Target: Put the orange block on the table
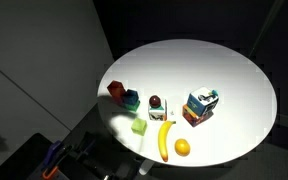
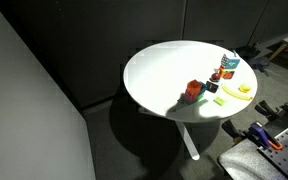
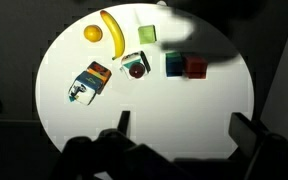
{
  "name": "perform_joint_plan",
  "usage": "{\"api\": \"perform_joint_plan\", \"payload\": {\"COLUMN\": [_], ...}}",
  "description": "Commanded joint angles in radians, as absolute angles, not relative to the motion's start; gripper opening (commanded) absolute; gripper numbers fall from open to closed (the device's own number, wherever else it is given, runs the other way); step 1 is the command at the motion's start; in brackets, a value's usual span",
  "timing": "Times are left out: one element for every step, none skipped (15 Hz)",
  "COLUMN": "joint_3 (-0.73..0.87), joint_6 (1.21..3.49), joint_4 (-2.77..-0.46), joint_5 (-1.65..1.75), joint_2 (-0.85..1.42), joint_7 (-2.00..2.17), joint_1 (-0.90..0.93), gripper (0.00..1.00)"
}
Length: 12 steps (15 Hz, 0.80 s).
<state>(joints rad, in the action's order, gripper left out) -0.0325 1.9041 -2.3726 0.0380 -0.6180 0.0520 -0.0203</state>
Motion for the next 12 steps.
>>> {"api": "perform_joint_plan", "payload": {"joint_3": [-0.038, -0.037, -0.037, -0.034, -0.031, -0.029, -0.026, -0.023, -0.021, -0.015, -0.009, -0.004], "joint_6": [1.944, 1.957, 1.971, 1.984, 1.993, 2.003, 2.009, 2.019, 2.026, 2.027, 2.026, 2.019], "joint_4": [-2.346, -2.341, -2.337, -2.332, -2.327, -2.322, -2.315, -2.311, -2.307, -2.303, -2.299, -2.295], "joint_5": [0.051, 0.047, 0.045, 0.039, 0.032, 0.026, 0.019, 0.011, 0.003, -0.015, -0.032, -0.053], "joint_2": [-0.55, -0.529, -0.51, -0.49, -0.471, -0.452, -0.436, -0.418, -0.402, -0.384, -0.368, -0.354], "joint_7": [0.075, 0.075, 0.076, 0.073, 0.068, 0.065, 0.06, 0.055, 0.049, 0.031, 0.014, -0.004], "joint_1": [-0.024, -0.023, -0.022, -0.019, -0.016, -0.013, -0.01, -0.007, -0.004, 0.003, 0.01, 0.016], "gripper": [1.0, 1.0, 1.0, 1.0, 1.0, 1.0, 1.0, 1.0, 1.0, 1.0, 1.0, 1.0]}}
